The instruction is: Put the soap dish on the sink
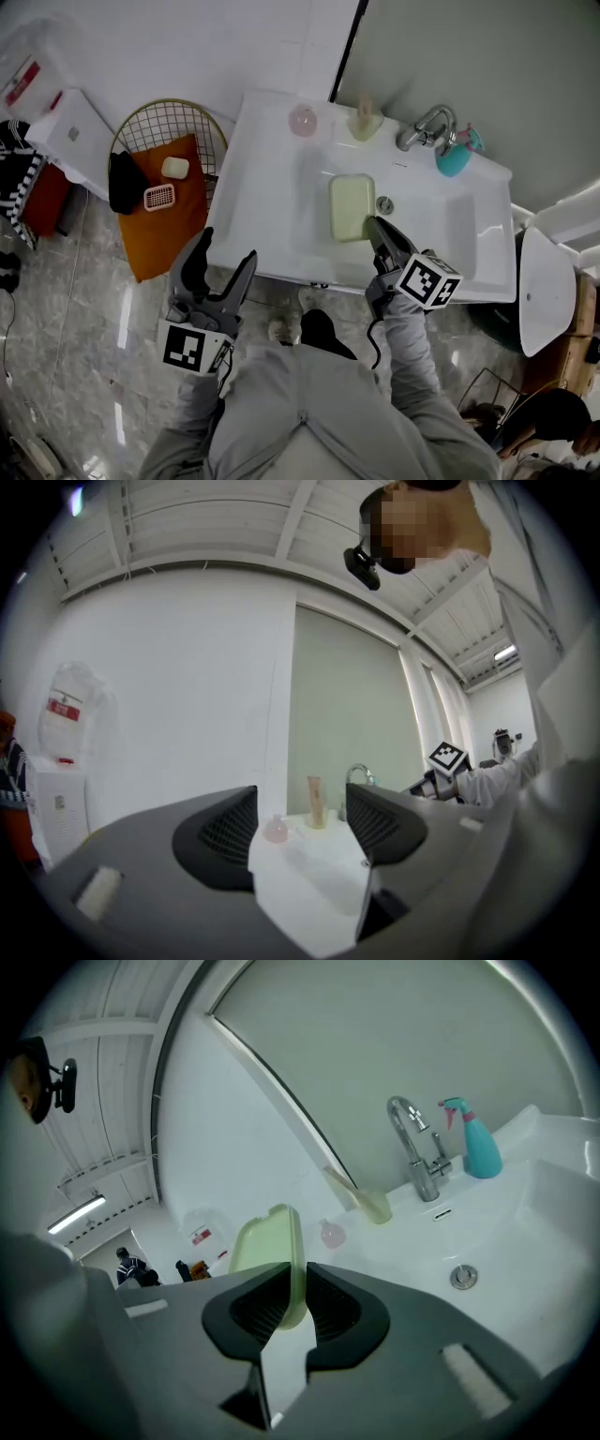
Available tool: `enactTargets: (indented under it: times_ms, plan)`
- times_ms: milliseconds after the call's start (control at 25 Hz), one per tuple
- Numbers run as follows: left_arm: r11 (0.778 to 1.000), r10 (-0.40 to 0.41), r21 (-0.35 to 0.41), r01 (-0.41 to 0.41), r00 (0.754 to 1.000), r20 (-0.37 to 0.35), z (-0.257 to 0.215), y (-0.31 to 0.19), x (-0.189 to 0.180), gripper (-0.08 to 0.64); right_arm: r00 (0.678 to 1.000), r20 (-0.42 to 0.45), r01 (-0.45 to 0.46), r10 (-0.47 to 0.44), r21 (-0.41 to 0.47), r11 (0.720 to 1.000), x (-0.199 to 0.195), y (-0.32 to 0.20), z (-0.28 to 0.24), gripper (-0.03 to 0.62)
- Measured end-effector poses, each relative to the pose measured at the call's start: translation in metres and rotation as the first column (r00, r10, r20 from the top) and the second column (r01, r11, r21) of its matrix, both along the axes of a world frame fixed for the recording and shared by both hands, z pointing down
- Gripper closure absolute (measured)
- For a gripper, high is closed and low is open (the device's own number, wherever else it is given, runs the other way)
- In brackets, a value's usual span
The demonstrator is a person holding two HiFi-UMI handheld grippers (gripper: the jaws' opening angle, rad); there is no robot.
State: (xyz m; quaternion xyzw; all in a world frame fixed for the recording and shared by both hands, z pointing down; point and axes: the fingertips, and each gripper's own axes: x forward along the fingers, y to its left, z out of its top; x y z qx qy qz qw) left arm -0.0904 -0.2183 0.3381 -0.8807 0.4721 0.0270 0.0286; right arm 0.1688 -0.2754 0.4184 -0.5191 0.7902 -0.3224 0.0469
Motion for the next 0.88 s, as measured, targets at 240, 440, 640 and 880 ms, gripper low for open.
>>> enactTargets:
  times_ms: [240,440,640,880]
  plan:
    - [0.994,-0.113,-0.001,0.113,0.994,-0.016,0.003,-0.026,-0.018,0.238,0.995,-0.033,0.095,-0.098,-0.077,0.993,-0.025,-0.066,0.031,0.540]
    - [0.981,-0.192,-0.011,0.192,0.981,-0.014,0.005,-0.045,-0.025,0.238,0.983,-0.055,0.167,-0.178,-0.155,0.974,-0.047,-0.111,0.068,0.540]
    - [0.970,-0.241,-0.022,0.242,0.970,0.006,0.009,-0.055,-0.028,0.238,0.968,-0.040,0.232,-0.246,-0.224,0.947,-0.073,-0.140,0.099,0.540]
    - [0.958,-0.283,-0.037,0.284,0.959,0.019,0.013,-0.063,-0.031,0.238,0.964,-0.047,0.236,-0.262,-0.297,0.925,-0.086,-0.161,0.138,0.540]
